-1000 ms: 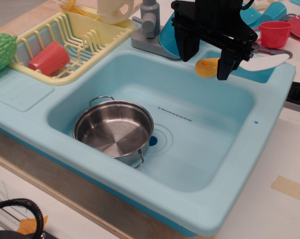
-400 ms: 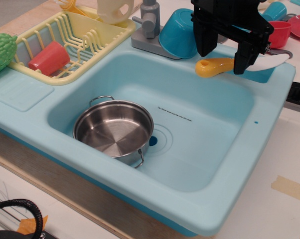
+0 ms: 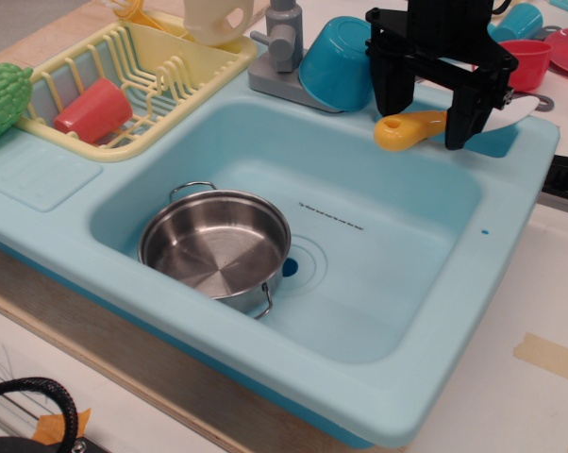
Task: Put knife in pot or pan
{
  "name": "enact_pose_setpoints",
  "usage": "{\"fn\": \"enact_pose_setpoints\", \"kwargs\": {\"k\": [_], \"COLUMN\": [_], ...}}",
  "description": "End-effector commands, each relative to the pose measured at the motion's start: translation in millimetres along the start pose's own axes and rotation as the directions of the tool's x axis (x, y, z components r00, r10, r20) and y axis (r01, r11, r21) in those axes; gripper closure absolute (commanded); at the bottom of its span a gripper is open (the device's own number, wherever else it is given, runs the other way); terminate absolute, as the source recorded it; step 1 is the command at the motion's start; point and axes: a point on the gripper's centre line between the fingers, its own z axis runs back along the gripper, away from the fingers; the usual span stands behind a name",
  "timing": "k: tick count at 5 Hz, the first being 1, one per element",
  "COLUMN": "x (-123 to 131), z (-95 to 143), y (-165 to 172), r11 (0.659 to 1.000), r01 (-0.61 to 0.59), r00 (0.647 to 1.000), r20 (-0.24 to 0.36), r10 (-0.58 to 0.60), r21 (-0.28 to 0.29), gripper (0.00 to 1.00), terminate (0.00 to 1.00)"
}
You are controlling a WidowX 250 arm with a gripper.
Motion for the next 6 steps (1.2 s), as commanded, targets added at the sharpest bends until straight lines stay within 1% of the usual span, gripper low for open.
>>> {"fn": "enact_pose_setpoints", "kwargs": {"k": [1, 3, 4, 5, 6], "x": [4, -1, -11, -20, -27], "z": [4, 9, 9, 20, 37], "y": [9, 5, 5, 3, 3], "r11": [1.000, 0.999, 0.997, 0.994, 0.990], "r01": [-0.031, -0.051, -0.080, -0.102, -0.113], "r00": [0.999, 0.998, 0.996, 0.994, 0.992], "r20": [0.015, 0.027, 0.031, 0.039, 0.066], "r10": [0.031, 0.050, 0.080, 0.100, 0.108], "r21": [0.003, 0.018, 0.019, 0.048, 0.079], "gripper": [1.00, 1.00, 1.00, 1.00, 1.00], "terminate": [0.00, 0.00, 0.00, 0.00, 0.00]}}
